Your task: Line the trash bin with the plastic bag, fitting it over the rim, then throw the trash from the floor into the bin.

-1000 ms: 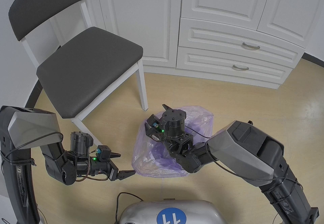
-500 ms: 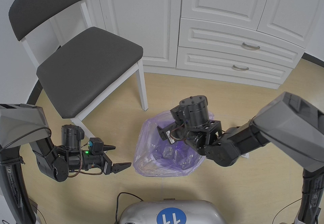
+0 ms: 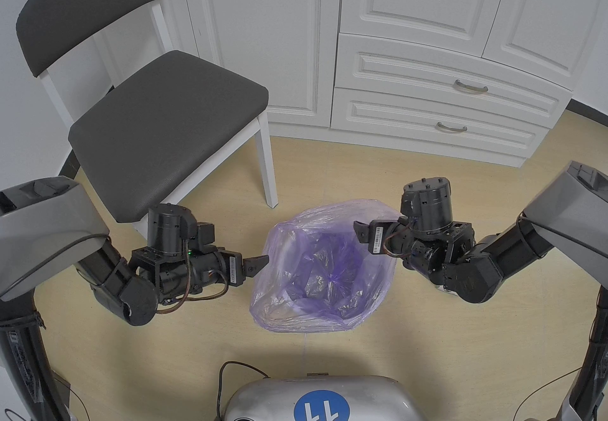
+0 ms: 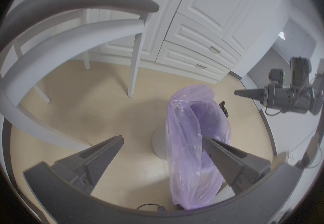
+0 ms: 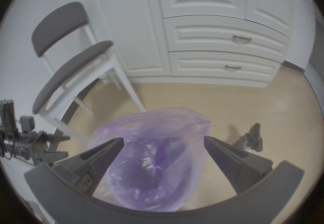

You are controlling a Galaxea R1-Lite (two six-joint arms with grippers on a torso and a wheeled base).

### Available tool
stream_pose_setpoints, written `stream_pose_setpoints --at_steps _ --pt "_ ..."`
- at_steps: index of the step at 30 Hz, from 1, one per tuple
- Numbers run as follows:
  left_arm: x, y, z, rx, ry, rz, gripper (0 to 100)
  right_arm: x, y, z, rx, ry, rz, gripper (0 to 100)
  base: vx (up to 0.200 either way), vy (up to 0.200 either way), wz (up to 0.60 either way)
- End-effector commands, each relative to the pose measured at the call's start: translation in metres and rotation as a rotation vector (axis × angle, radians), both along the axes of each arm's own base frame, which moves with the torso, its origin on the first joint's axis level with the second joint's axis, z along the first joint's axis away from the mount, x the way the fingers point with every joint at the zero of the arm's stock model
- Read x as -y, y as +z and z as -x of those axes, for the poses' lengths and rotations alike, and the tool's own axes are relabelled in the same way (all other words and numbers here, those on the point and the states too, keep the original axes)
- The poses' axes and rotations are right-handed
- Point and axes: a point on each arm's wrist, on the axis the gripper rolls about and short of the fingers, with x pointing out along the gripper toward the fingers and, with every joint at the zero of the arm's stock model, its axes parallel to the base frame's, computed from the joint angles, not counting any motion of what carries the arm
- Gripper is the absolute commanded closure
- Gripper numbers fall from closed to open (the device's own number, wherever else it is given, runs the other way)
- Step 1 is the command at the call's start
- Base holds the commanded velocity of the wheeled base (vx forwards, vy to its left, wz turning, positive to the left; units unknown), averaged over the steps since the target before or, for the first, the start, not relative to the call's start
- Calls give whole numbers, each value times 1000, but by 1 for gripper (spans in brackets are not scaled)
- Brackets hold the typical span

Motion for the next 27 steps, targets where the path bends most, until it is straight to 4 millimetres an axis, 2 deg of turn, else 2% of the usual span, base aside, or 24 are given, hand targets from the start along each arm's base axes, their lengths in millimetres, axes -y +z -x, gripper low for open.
stream_pose_setpoints --at_steps 1,4,9,10,14,20,22,27 --pt "21 -5 -15 -33 24 45 0 20 -40 -19 -70 -75 19 0 0 0 0" --pt "22 -5 -17 -36 36 55 0 25 -52 -26 -89 -94 32 0 0 0 0" --pt "23 -7 -18 -39 38 53 0 31 -61 -40 -93 -124 31 0 0 0 0" --pt "20 -13 -18 -48 57 28 0 35 -71 -51 -94 -149 34 0 0 0 0" --pt "9 -30 -27 -84 90 -9 0 39 -85 -69 -91 -183 17 0 0 0 0" --pt "7 -44 -38 -124 109 -25 0 40 -88 -85 -66 -218 -43 0 0 0 0" --pt "6 -59 -51 -126 153 -46 0 46 -86 -91 -54 -238 -59 0 0 0 0" --pt "4 -77 -69 -106 246 -84 0 53 -84 -96 -44 -256 -63 0 0 0 0"
